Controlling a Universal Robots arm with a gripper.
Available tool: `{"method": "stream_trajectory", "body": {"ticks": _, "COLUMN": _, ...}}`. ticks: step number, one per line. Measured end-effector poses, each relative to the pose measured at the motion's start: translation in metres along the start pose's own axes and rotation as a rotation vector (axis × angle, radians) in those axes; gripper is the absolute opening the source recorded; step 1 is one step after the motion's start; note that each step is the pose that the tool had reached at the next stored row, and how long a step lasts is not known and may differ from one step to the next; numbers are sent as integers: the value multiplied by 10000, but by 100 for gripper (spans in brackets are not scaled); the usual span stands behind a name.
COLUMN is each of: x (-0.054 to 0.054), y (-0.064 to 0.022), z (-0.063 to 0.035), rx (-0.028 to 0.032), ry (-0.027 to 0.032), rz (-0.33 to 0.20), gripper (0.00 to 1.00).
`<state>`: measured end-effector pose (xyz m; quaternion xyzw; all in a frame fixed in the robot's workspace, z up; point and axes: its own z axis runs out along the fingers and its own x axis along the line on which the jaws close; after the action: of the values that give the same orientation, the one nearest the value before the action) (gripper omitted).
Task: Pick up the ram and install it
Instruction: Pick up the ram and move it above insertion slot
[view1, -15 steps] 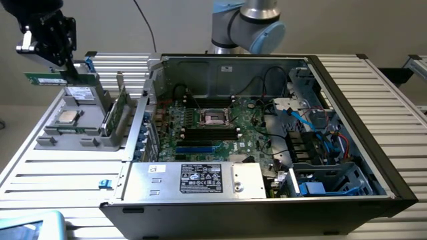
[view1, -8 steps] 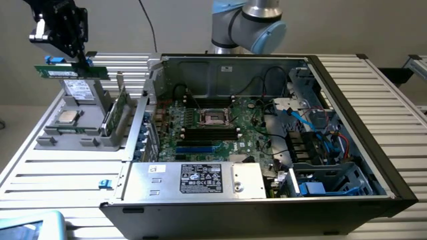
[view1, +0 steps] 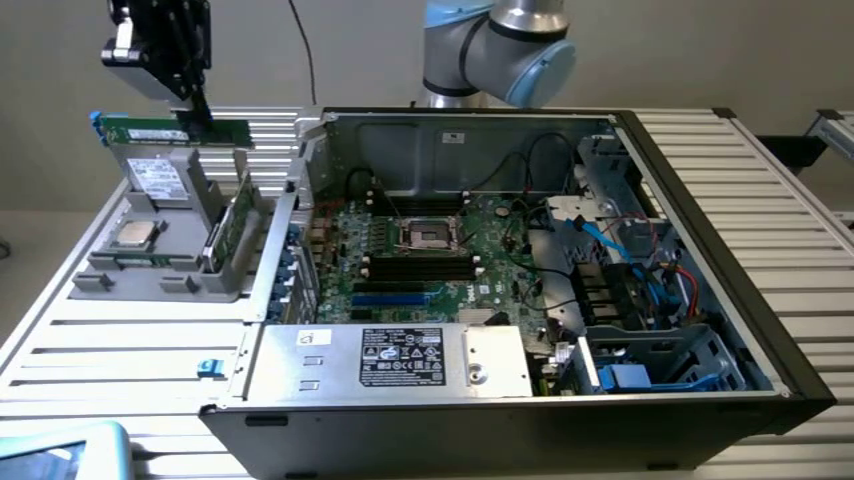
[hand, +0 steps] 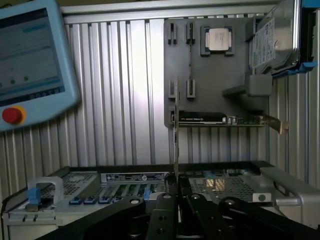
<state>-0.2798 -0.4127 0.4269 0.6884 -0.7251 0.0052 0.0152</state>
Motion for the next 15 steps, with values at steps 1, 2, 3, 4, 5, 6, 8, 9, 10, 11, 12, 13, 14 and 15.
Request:
{"method": "stream_trajectory", "body": {"ticks": 1, "x": -1, "y": -42, "z": -12, "rx": -1, "ry": 0, "rz": 0, "gripper": 13}}
{"method": "stream_trajectory", "body": {"ticks": 2, "x": -3, "y": -91, "z": -25, "rx": 0, "ry": -1, "rz": 1, "gripper": 13}}
{"method": "stream_trajectory", "body": {"ticks": 3, "x": -4, "y": -135, "z": -36, "rx": 0, "ry": -3, "rz": 1, "gripper": 13}}
{"method": "stream_trajectory", "body": {"ticks": 4, "x": -6, "y": -180, "z": -45, "rx": -1, "ry": -3, "rz": 1, "gripper": 13}}
{"method": "stream_trajectory", "body": {"ticks": 5, "x": -8, "y": -225, "z": -53, "rx": -3, "ry": -4, "rz": 0, "gripper": 13}}
{"method": "stream_trajectory", "body": {"ticks": 6, "x": -10, "y": -270, "z": -56, "rx": -4, "ry": -4, "rz": 0, "gripper": 13}}
{"method": "stream_trajectory", "body": {"ticks": 8, "x": -15, "y": -362, "z": -57, "rx": -14, "ry": -5, "rz": 1, "gripper": 13}}
{"method": "stream_trajectory", "body": {"ticks": 9, "x": -17, "y": -409, "z": -58, "rx": -23, "ry": -4, "rz": 0, "gripper": 13}}
{"method": "stream_trajectory", "body": {"ticks": 10, "x": -20, "y": -454, "z": -59, "rx": -29, "ry": -4, "rz": -1, "gripper": 13}}
{"method": "stream_trajectory", "body": {"ticks": 11, "x": -22, "y": -499, "z": -60, "rx": -32, "ry": -3, "rz": 0, "gripper": 13}}
{"method": "stream_trajectory", "body": {"ticks": 12, "x": -25, "y": -543, "z": -61, "rx": -32, "ry": -3, "rz": 1, "gripper": 13}}
{"method": "stream_trajectory", "body": {"ticks": 13, "x": -27, "y": -588, "z": -62, "rx": -33, "ry": -4, "rz": 0, "gripper": 13}}
{"method": "stream_trajectory", "body": {"ticks": 14, "x": -29, "y": -636, "z": -64, "rx": -33, "ry": -4, "rz": -1, "gripper": 13}}
{"method": "stream_trajectory", "body": {"ticks": 15, "x": -31, "y": -681, "z": -66, "rx": -33, "ry": -3, "rz": 0, "gripper": 13}}
